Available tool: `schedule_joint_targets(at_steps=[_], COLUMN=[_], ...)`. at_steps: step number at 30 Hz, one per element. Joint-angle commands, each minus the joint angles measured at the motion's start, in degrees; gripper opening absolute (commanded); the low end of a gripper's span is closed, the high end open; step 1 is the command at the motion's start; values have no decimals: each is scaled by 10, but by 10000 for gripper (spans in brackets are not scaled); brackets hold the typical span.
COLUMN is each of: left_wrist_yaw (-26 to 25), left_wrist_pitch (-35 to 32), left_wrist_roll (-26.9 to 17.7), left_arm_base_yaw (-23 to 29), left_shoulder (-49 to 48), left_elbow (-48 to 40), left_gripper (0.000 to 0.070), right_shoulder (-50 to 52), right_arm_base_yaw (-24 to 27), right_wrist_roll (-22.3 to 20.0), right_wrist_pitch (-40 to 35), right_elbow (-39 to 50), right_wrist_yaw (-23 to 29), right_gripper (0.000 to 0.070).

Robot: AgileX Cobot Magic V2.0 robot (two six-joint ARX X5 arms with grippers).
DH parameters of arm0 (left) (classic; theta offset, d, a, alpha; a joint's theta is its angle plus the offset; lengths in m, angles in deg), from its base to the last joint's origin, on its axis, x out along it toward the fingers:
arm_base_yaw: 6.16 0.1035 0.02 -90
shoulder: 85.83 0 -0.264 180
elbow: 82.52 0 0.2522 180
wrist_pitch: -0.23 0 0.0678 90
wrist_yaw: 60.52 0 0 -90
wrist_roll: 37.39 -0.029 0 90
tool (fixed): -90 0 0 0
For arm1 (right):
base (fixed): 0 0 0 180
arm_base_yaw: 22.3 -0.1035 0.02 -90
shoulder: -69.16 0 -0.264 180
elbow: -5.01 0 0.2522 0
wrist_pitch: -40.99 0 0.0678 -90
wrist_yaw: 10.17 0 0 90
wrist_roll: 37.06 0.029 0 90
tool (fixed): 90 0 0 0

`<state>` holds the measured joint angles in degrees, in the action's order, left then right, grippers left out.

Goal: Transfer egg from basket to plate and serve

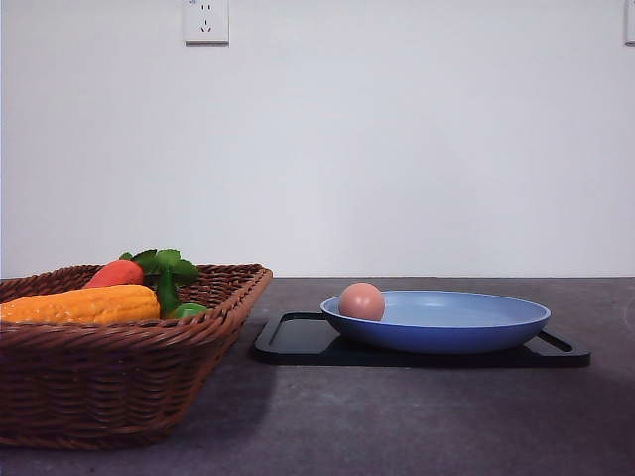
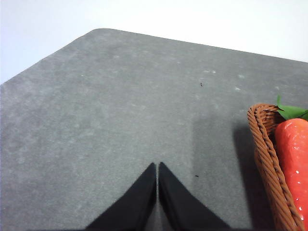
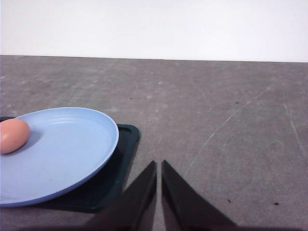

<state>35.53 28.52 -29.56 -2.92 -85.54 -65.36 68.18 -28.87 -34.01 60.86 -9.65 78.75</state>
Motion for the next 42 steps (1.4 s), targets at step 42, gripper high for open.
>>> schedule_joint_targets(at_steps=[42], left_wrist_yaw=[0], left_wrist_pitch=[2], left_wrist_roll=[-7], left_arm_base_yaw=[1], left_shoulder=[-1], left_elbow=[-9], left_gripper=[0], right_shoulder=[1], right_arm_base_yaw=[1], right_wrist_roll=[6], right_wrist_pitch=[-5], right_elbow=[3], right_wrist_yaw=[2], right_gripper=[0])
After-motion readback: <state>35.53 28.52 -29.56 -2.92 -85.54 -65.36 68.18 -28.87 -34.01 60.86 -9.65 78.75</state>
